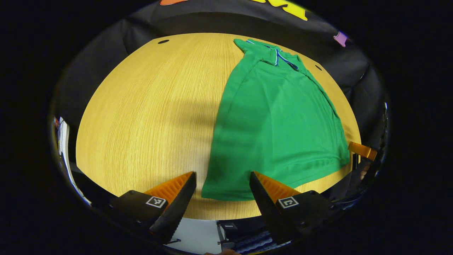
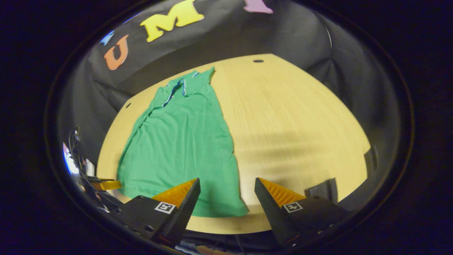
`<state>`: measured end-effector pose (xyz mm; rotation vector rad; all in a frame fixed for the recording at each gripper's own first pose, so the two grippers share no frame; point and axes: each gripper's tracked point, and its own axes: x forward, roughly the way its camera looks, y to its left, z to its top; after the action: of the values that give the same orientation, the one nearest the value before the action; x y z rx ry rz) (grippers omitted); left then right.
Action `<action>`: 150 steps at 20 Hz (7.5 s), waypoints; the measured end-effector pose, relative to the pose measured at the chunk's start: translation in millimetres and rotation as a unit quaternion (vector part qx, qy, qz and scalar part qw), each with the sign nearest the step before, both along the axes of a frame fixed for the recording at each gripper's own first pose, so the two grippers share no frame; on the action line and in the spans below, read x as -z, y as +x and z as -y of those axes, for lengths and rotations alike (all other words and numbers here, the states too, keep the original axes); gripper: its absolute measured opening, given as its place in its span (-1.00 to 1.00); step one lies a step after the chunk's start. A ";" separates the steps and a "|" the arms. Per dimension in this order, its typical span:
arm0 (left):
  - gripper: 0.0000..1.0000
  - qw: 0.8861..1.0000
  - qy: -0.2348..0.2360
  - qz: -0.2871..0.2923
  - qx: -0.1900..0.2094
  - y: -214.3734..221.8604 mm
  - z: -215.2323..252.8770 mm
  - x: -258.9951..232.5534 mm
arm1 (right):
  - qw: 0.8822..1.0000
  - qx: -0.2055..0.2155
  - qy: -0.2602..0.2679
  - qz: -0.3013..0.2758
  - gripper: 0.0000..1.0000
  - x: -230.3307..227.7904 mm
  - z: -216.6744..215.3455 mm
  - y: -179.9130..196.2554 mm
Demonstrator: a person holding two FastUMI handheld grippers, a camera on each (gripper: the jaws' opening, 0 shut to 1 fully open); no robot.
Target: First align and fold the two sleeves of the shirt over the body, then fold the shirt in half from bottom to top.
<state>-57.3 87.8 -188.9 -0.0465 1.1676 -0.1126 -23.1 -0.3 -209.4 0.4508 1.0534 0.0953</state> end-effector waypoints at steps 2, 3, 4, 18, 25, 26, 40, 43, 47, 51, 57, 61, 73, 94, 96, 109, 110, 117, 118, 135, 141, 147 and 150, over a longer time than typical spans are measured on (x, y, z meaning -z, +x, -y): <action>0.89 1.000 0.024 0.002 0.009 -1.3 -6.2 2.2 | 0.995 0.018 0.090 -0.046 0.88 -0.5 -15.8 -6.3; 0.82 0.999 0.035 0.003 0.011 -1.9 -9.5 2.8 | 0.994 0.016 0.093 -0.049 0.89 -0.1 -11.6 -7.6; 0.64 0.999 0.039 0.005 0.016 -1.6 -9.2 2.9 | 0.996 0.013 0.078 -0.046 0.76 0.7 -6.8 -4.3; -0.58 1.000 0.025 -0.002 0.012 -2.8 -8.5 2.9 | 0.983 -0.087 -0.147 -0.065 0.26 17.0 25.8 -20.1; -0.89 1.000 0.026 0.003 0.015 -1.9 -3.0 3.1 | 0.977 -0.131 -0.150 -0.075 -0.99 24.1 8.4 -22.1; -0.89 1.000 0.026 0.005 0.014 -1.0 -2.4 3.5 | 0.975 -0.137 -0.158 -0.072 -0.98 18.3 9.7 -21.3; -0.93 0.985 -0.017 0.169 0.007 19.5 27.8 -49.4 | 0.982 -0.113 -0.128 0.084 -1.00 -62.8 5.2 -4.7; -0.93 0.975 0.000 0.223 0.020 33.1 30.9 -74.9 | 0.982 -0.105 -0.119 0.101 -1.00 -72.7 2.5 3.7; -0.94 0.960 -0.021 0.278 0.025 49.8 42.0 -99.8 | 0.982 -0.102 -0.101 0.126 -1.00 -88.7 -3.5 18.0; -0.94 0.950 -0.037 0.309 0.024 81.3 54.2 -116.9 | 0.982 -0.099 -0.094 0.134 -1.00 -97.9 -4.5 40.8; -0.94 0.935 -0.048 0.351 0.034 116.5 75.3 -150.1 | 0.982 -0.092 -0.092 0.141 -1.00 -114.3 -4.7 76.9; -0.94 0.939 -0.033 0.340 0.043 101.5 76.9 -140.7 | 0.984 -0.096 -0.103 0.105 -1.00 -90.0 2.0 58.0; -0.94 0.936 -0.029 0.351 0.026 32.7 55.3 -133.0 | 0.991 -0.089 -0.071 -0.077 0.53 1.6 6.5 -25.2; -0.94 0.935 -0.055 0.349 -0.005 43.2 38.2 -124.1 | 0.993 -0.107 -0.027 -0.052 -1.00 -21.3 -6.9 -1.8; -0.94 0.927 -0.064 0.370 -0.004 56.3 43.2 -138.5 | 0.993 -0.110 0.002 -0.032 -1.00 -39.7 -11.5 8.1; -0.94 0.905 -0.075 0.418 -0.031 191.8 47.5 -178.6 | 0.991 -0.099 0.001 0.087 -0.96 -124.3 -27.3 162.7; -0.93 0.906 -0.073 0.415 -0.034 203.7 46.6 -176.9 | 0.992 -0.093 0.002 0.090 -1.00 -125.4 -28.2 178.2; -0.92 0.907 -0.041 0.419 -0.025 297.4 49.1 -152.5 | 0.990 -0.061 -0.006 0.130 -1.00 -122.6 -26.6 286.3; -0.92 0.909 -0.039 0.415 -0.022 307.7 50.9 -145.6 | 0.990 -0.054 -0.010 0.131 -1.00 -117.0 -26.3 300.5; -0.93 0.892 -0.011 0.448 -0.067 452.1 15.3 -114.0 | 0.983 -0.029 0.019 0.178 -1.00 -103.5 -41.3 441.0; -0.92 0.917 0.004 0.395 -0.062 484.3 10.7 -48.9 | 0.984 -0.031 -0.046 0.167 -1.00 -51.3 -30.3 478.5; -0.70 0.920 -0.003 0.388 -0.050 485.8 16.6 -45.4 | 0.975 -0.056 -0.124 0.178 -1.00 -40.0 -23.2 479.9; 0.92 0.926 -0.011 0.372 -0.063 473.2 13.2 -43.4 | 0.973 -0.065 -0.128 0.182 -0.84 -54.0 -27.3 467.5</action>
<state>415.9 74.6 -145.5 -0.0890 0.4000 -0.0217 444.4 27.0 -155.4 0.1219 0.7192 0.1516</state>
